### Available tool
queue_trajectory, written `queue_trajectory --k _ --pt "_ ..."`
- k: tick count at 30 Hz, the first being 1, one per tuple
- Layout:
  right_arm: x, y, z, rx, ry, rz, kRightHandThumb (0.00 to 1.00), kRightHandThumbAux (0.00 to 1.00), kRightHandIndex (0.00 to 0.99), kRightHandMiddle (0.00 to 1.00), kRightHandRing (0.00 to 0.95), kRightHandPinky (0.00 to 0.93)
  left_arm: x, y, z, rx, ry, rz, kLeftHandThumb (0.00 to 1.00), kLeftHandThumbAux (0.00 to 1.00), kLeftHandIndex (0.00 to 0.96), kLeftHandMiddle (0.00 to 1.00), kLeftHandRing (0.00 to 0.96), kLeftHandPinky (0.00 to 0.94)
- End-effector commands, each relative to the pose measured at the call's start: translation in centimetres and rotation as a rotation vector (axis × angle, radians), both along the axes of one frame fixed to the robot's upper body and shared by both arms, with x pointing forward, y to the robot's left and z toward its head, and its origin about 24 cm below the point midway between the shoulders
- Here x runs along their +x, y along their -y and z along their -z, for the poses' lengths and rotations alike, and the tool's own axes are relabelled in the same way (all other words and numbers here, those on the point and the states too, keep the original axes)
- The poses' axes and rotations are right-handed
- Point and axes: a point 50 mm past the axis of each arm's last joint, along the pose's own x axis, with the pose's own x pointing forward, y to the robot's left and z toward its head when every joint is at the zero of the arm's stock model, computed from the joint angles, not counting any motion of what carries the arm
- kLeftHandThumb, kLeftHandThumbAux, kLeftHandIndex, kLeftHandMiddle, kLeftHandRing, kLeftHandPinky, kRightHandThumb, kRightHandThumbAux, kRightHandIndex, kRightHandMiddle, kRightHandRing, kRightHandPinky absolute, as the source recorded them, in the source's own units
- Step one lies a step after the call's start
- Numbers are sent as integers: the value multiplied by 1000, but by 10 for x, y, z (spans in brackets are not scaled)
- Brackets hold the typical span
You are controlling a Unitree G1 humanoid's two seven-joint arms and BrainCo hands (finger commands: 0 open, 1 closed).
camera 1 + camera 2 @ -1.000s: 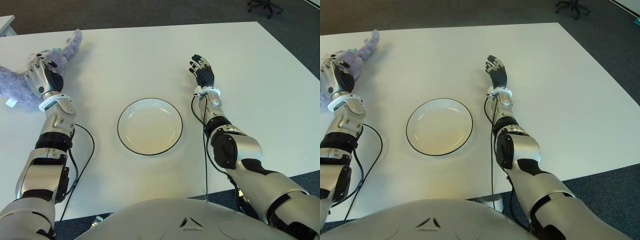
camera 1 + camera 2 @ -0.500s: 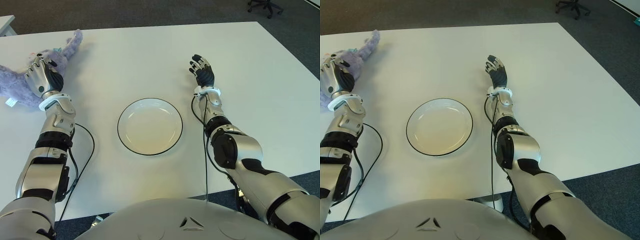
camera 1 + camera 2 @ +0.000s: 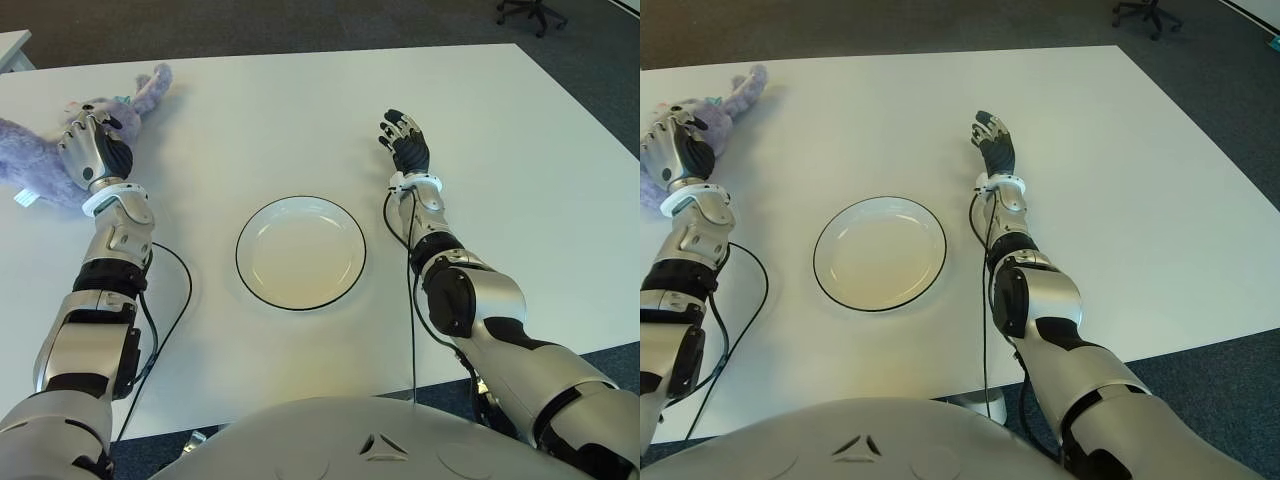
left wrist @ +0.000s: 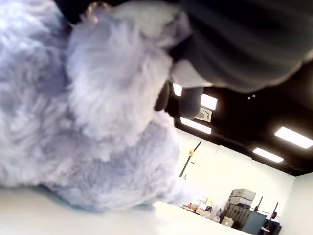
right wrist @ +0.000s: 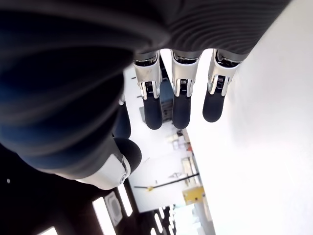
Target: Put the doll into the plate.
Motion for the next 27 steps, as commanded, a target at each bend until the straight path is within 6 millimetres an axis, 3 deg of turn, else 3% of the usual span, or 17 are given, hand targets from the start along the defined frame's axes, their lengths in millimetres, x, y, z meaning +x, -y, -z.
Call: queue_trajectory --k 1,10,12,27 --pt "-9 -1 23 25 -102 3 672 760 217 172 142 154 7 12 8 -33 -28 20 1000 659 452 421 448 449" --pt "-9 -1 23 14 -101 8 654 745 229 166 138 155 25 35 -3 -29 -13 41 1000 663 473 442 437 378" --pt "-9 -1 23 12 -102 8 659 753 226 169 140 156 30 41 -7 -13 -10 53 948 655 486 438 407 358" --pt "-10 -2 24 32 -104 -5 689 764 205 156 135 159 47 78 -19 35 36 109 942 655 486 434 410 372"
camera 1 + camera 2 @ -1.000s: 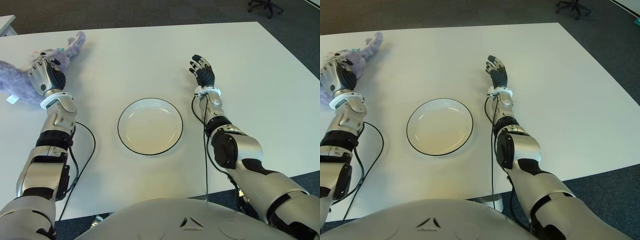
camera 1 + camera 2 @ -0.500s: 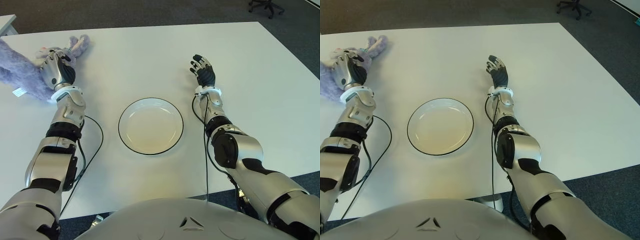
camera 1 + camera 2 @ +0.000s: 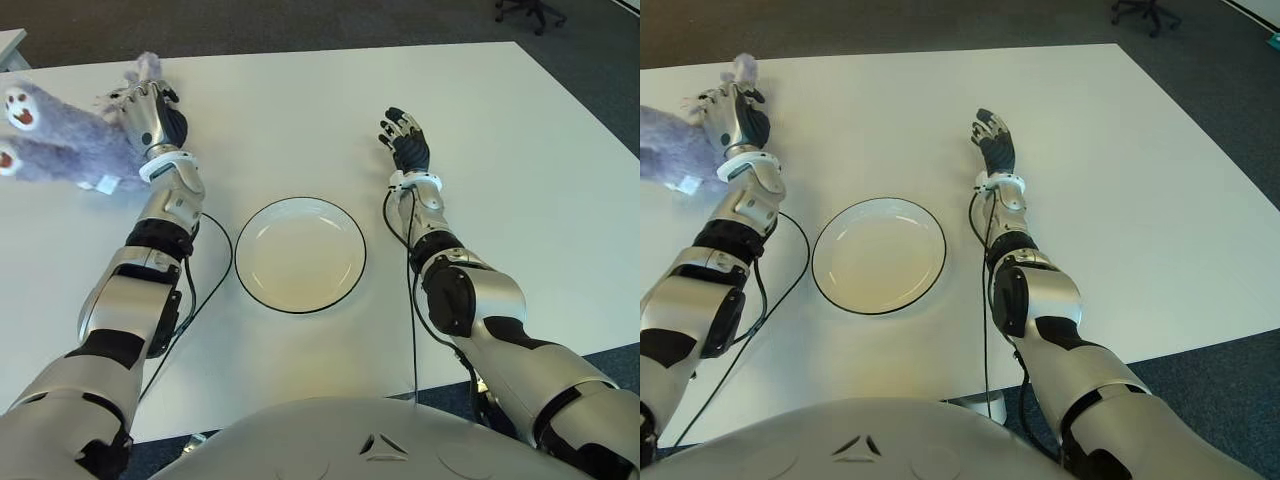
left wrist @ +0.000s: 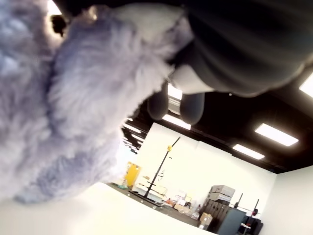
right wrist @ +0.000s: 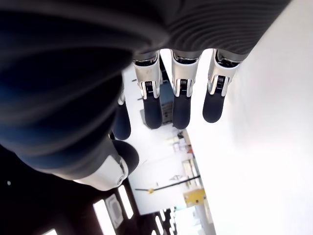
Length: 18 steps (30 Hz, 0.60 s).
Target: Put the doll into the plate.
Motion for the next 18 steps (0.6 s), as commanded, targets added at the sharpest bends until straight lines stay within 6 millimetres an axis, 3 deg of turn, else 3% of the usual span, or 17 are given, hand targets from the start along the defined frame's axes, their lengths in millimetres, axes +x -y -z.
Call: queue_trajectory --k 1,18 --pt "-11 0 26 33 -106 -3 689 763 206 156 135 160 3 10 -1 5 3 9 942 655 487 433 410 372" --pt "-11 0 25 13 -100 11 681 754 223 169 140 159 6 20 -4 -27 -5 16 940 661 499 417 390 336"
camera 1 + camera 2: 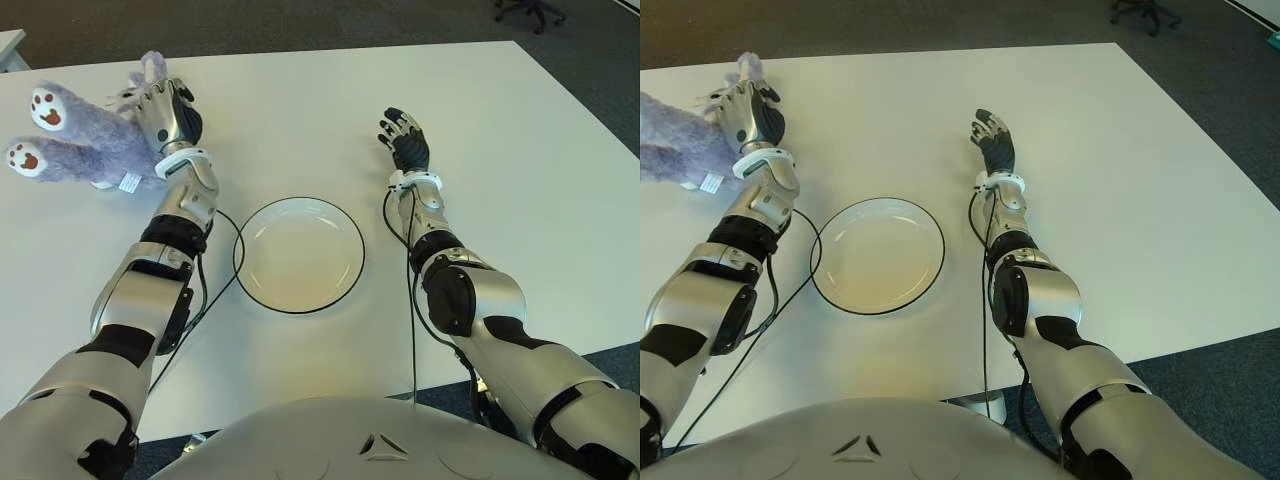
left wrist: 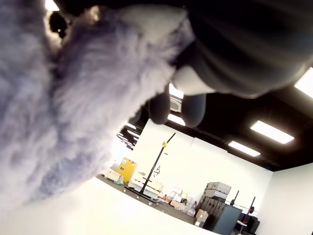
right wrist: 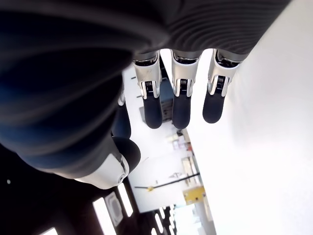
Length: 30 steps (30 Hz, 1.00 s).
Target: Put the doll into the plate.
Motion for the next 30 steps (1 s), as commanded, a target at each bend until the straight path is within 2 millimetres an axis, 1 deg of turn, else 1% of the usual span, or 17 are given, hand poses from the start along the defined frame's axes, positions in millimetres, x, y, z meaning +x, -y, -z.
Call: queue_trajectory --k 1,8,11,27,28,30 --pt "-11 -1 25 13 -99 5 683 755 221 170 140 157 2 5 -2 -16 2 12 940 661 499 416 390 335" --pt "-11 -1 25 17 -100 3 688 751 227 172 142 158 2 7 -2 -11 6 23 940 663 501 415 383 323" --pt "-11 -1 25 20 -100 2 686 745 232 173 142 157 3 8 -2 -10 4 27 940 663 500 416 382 335" --pt "-11 -2 24 30 -95 -4 682 747 228 168 141 164 5 14 -3 -9 11 69 939 662 497 410 395 336" --pt "-11 -2 24 30 -94 -5 682 749 224 164 139 161 6 15 -3 -8 12 72 861 673 480 386 334 326" --pt "-11 -2 24 31 -94 -7 683 750 223 163 138 159 6 17 -3 -8 15 76 838 676 476 379 316 324"
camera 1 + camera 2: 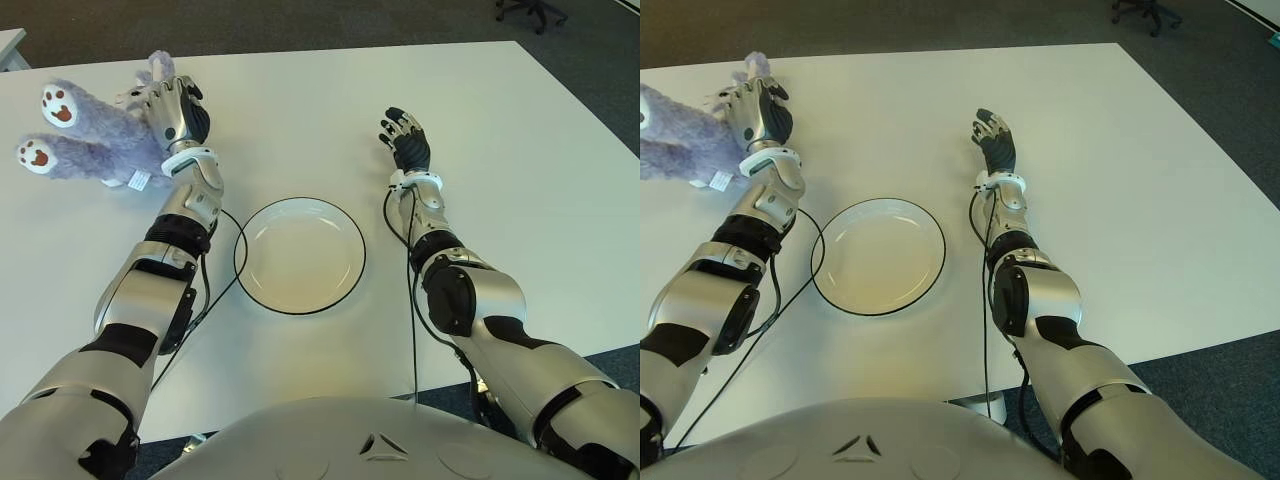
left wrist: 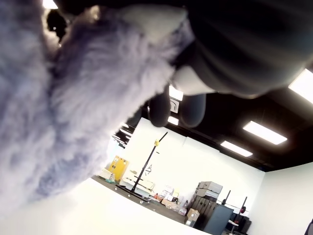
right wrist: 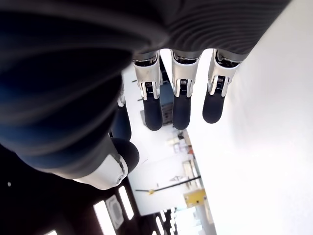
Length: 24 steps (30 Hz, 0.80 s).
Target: Put the doll into the plate.
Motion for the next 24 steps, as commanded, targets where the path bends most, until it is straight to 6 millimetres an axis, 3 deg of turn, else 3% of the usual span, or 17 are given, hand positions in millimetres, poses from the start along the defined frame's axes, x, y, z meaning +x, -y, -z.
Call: queue_trajectory --k 1,3,5,9,11,17,24 --pt "-11 -2 25 32 -99 -4 684 752 222 162 137 158 4 9 -3 -6 7 31 836 677 475 377 310 321" --pt "-11 -2 25 38 -102 -4 703 757 218 162 135 156 5 12 -4 -7 13 41 844 661 446 449 302 314" --pt "-11 -2 25 43 -103 -4 710 763 217 162 135 154 6 14 -6 -11 15 53 846 659 442 458 298 310" --pt "-11 -2 25 50 -104 -3 705 769 219 163 133 148 8 18 -8 -18 15 72 846 658 441 459 300 303" --pt "-11 -2 25 51 -106 -4 701 771 214 162 132 150 8 19 -9 -19 16 76 838 675 478 383 298 293" --pt "-11 -3 25 47 -106 -5 694 767 208 160 135 156 10 26 -12 -10 36 103 841 672 485 387 327 304" --pt "-11 -3 25 49 -101 -3 680 754 217 158 133 155 11 32 -11 -2 43 118 844 667 476 406 387 393"
